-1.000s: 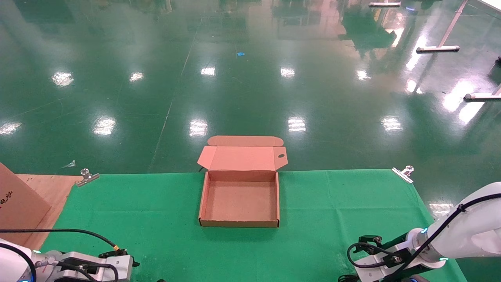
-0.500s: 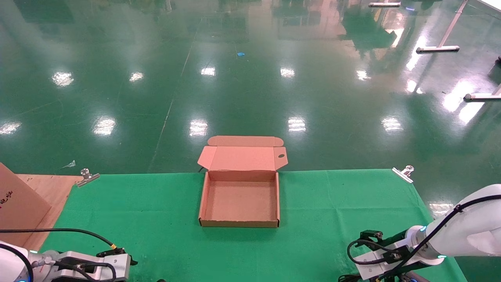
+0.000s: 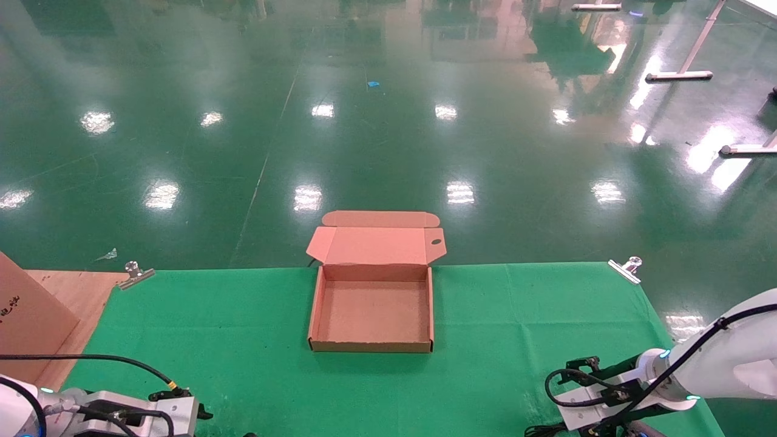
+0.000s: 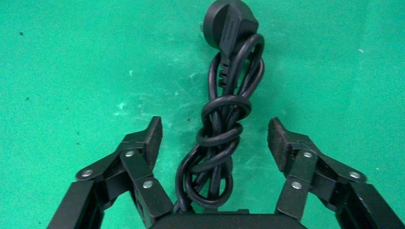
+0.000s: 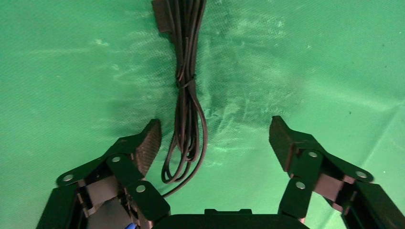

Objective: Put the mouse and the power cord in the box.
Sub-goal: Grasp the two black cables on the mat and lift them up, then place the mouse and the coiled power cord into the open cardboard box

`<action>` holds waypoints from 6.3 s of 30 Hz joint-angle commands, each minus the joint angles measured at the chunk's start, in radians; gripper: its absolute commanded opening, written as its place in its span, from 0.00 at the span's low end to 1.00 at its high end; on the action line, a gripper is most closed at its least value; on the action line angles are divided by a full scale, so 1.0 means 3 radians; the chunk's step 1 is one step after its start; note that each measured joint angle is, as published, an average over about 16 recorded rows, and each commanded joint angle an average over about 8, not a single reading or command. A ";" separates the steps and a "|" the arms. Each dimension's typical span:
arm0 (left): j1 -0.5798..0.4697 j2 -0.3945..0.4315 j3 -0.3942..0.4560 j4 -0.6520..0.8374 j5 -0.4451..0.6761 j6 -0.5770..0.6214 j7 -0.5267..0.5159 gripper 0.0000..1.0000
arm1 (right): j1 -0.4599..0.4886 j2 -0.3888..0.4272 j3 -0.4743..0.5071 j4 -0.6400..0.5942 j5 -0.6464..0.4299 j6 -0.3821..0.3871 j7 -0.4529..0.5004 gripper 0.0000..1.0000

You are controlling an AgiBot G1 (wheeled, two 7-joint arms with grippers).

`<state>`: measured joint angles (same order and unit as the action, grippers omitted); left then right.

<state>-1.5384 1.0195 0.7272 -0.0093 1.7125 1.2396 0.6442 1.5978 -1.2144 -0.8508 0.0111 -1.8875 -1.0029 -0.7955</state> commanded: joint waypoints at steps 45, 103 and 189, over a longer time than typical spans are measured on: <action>-0.0545 -0.0060 0.0019 -0.0186 0.0026 0.0521 0.0151 0.00 | 0.0648 0.0205 0.0182 0.0076 0.0261 -0.0888 -0.0102 0.00; -0.0065 0.1168 -0.0223 -0.0930 -0.0675 -0.1653 0.1280 0.00 | 0.1132 -0.0459 -0.0223 0.0705 0.0968 0.0214 0.0412 0.00; -0.0051 0.0282 0.0387 -0.0257 -0.2965 -0.0954 0.0985 1.00 | 0.0532 -0.0536 -0.0862 0.1683 0.1491 0.0496 0.0597 0.00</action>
<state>-1.5506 1.1162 0.8484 -0.0856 0.8304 0.9402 0.9382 1.7619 -1.3751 -1.1044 0.5019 -1.4371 -0.8622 -0.6189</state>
